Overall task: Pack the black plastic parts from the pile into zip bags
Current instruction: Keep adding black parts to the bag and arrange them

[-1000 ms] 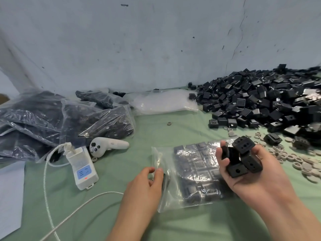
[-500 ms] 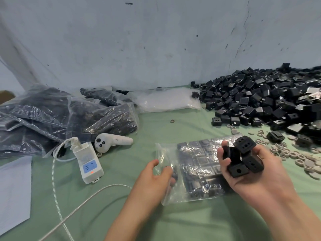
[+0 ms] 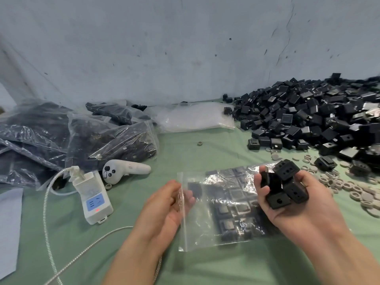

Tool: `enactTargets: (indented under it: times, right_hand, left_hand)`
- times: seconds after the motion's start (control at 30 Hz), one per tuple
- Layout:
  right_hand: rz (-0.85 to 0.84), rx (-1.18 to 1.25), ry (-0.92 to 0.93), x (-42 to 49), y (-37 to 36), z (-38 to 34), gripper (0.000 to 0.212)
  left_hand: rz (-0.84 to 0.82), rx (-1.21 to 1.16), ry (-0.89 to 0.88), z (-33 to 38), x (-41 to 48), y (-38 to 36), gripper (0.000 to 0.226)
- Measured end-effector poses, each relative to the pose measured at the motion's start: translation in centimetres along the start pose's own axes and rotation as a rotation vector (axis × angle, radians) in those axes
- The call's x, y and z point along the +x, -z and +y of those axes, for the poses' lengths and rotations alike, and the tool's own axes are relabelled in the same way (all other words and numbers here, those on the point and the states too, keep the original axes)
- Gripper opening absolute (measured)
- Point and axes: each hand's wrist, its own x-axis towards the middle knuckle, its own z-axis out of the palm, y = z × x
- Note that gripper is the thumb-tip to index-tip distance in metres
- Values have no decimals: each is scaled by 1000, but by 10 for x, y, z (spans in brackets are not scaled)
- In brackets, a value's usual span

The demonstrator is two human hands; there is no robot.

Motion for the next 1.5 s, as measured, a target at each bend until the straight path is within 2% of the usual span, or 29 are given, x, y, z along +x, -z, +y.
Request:
enactTargets:
  times: [0.1, 0.3, 0.57, 0.9, 0.97, 1.0, 1.07, 1.1, 1.13, 1.2, 1.3, 1.43, 1.5]
  right_hand:
    - [-12, 6, -4, 7, -1, -1, 36]
    - [-3, 8, -11, 22, -5, -3, 37]
    - [15, 21, -14, 35, -11, -7, 35]
    - [-34, -24, -90, 38, -27, 5, 36]
    - [-44, -31, -107, 37, -29, 10, 38]
    - [-51, -36, -117, 36, -29, 12, 38]
    - [-62, -58, -141, 34, -29, 16, 38]
    - [-67, -74, -150, 33, -28, 18, 38]
    - [-72, -91, -156, 31, -28, 19, 37]
    - [-78, -130, -152, 27, -27, 22, 36]
    - [-118, -244, -105, 19, -28, 26, 30]
    - [-205, -443, -61, 3, -25, 30, 31]
    - [-206, -481, -61, -6, -22, 32, 27]
  left_hand:
    - [45, 0, -7, 4, 6, 5, 8]
    - [41, 225, -27, 1, 16, 4, 14]
    - [-41, 62, 97, 3, 31, -16, 35]
    - [11, 89, 95, 0, 38, -17, 32]
    - [61, 231, 9, -1, 35, -15, 30]
    - [128, 394, -83, -2, 35, -12, 30]
    - [331, 777, -353, -4, 31, -10, 30]
    - [401, 893, -550, -3, 23, -13, 29]
    - [384, 921, -732, -2, 14, -17, 25]
    - [167, 888, -875, -6, -3, -32, 14]
    - [-93, 895, -878, -19, -17, -53, 18]
    - [-208, 937, -800, -39, -31, -58, 40]
    - [-250, 912, -761, -42, -39, -52, 33]
